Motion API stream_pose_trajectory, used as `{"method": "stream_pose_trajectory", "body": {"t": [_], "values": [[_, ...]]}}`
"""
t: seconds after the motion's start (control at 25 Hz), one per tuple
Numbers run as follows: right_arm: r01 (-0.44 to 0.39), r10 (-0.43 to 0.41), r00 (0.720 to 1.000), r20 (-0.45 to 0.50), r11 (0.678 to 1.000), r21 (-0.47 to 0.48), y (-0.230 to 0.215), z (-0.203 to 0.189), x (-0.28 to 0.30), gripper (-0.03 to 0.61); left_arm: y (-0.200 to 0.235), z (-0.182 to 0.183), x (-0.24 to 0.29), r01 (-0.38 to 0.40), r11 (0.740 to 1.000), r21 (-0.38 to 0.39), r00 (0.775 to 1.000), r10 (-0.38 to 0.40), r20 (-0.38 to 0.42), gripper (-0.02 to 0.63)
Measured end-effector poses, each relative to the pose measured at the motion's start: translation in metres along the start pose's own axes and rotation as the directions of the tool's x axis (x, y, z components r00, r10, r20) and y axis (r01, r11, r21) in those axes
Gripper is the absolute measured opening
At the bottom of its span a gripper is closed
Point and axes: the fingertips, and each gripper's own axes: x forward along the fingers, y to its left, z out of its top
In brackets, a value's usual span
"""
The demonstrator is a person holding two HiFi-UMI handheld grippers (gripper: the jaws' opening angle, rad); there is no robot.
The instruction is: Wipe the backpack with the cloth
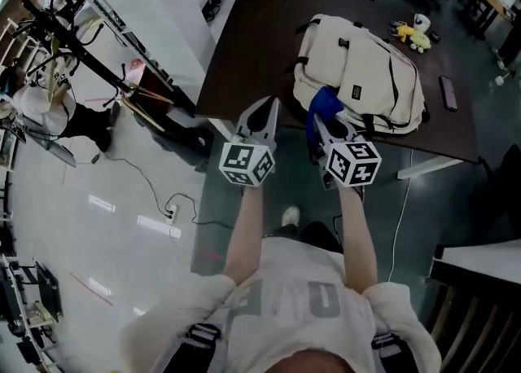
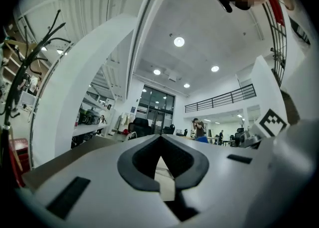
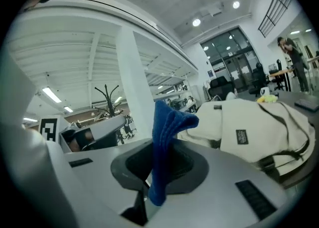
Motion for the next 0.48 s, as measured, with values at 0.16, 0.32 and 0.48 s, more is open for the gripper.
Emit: {"method": "stream_pose_trajectory", "body": {"t": [0.16, 0.32, 0.48], "values": [[-0.008, 0.016, 0.994, -0.105, 0.997, 0.073, -0.020, -0.024, 0.050, 0.043, 0.010, -0.030, 0.025, 0.013, 1.000, -0.015, 0.998, -0.014, -0.069, 0.002], [-0.010, 0.031, 0.983, -0.181, 0.993, 0.118, -0.030, -0.048, 0.080, 0.043, 0.016, -0.055, 0.040, 0.015, 0.999, -0.034, 0.993, -0.019, -0.119, 0.002], [0.014, 0.021, 0.976, -0.215, 0.987, 0.160, -0.042, -0.059, 0.098, 0.043, 0.023, -0.066, 0.049, 0.008, 0.999, -0.043, 0.991, -0.014, -0.136, 0.002]]}}
